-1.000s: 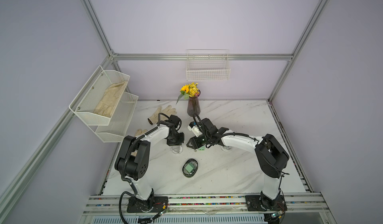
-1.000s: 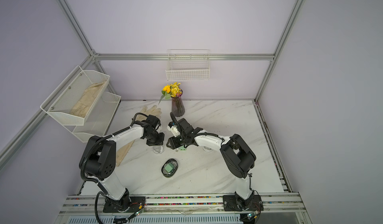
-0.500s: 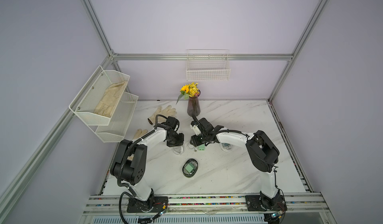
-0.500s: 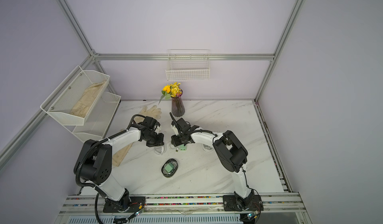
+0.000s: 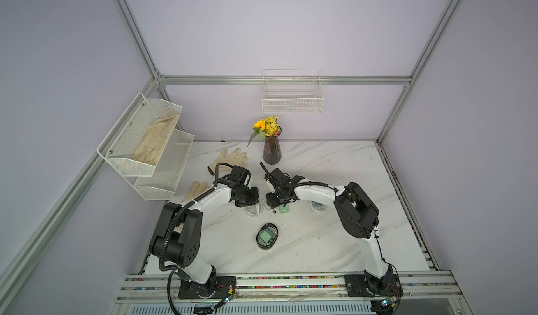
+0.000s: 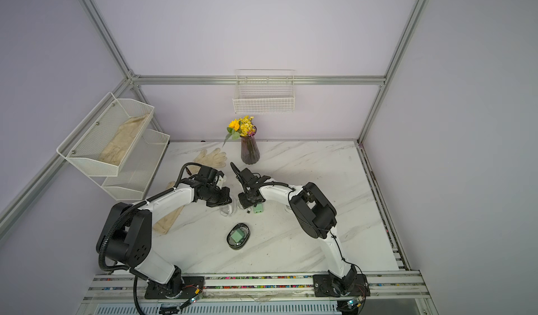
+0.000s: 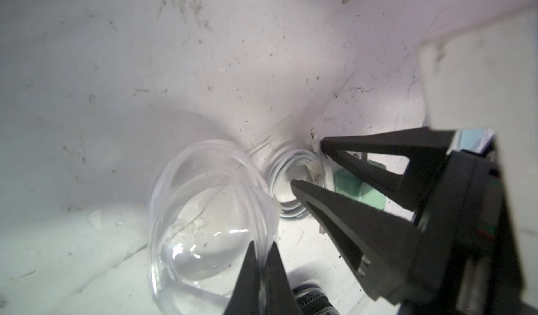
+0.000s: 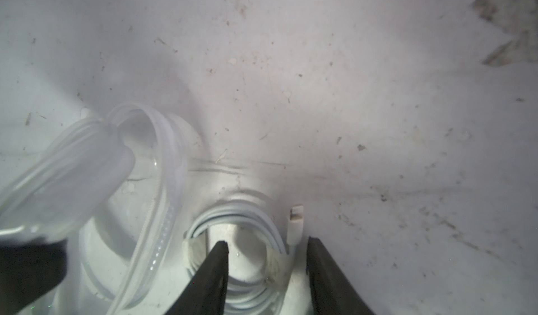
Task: Pack away charging kits
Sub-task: Pick up the charging cable from the center of the board.
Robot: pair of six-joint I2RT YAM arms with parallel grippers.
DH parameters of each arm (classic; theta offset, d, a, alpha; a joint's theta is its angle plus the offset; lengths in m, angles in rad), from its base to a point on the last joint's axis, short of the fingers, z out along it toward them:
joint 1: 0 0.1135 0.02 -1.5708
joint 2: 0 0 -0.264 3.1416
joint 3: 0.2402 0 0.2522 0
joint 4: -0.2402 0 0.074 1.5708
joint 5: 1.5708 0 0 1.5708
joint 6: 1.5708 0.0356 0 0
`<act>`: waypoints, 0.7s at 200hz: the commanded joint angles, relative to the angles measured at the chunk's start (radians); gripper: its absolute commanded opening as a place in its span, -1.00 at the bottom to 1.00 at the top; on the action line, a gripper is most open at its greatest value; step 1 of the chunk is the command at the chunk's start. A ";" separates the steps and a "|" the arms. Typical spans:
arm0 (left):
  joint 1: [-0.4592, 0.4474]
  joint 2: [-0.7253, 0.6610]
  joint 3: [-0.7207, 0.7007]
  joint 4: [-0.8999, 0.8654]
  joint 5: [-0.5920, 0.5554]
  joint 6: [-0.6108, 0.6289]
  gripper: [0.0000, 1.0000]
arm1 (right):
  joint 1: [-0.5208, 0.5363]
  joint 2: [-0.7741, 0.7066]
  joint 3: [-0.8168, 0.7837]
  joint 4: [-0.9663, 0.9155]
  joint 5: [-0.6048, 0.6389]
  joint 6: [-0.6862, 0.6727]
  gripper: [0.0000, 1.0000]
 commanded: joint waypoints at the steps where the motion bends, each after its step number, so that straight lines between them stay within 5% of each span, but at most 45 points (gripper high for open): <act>1: 0.005 -0.039 -0.023 0.044 0.020 -0.021 -0.89 | 0.044 0.044 0.017 -0.119 0.061 0.023 -0.09; 24: 0.005 -0.046 -0.026 0.054 0.017 -0.027 -0.89 | 0.054 0.055 0.013 -0.130 0.091 0.038 -0.32; 63: 0.005 -0.050 -0.029 0.054 0.025 -0.017 -0.87 | 0.053 0.056 0.003 -0.116 0.120 0.044 -0.99; 140: 0.005 -0.045 -0.041 0.071 0.057 -0.038 -0.86 | -0.011 -0.123 -0.016 -0.074 0.122 0.037 -1.00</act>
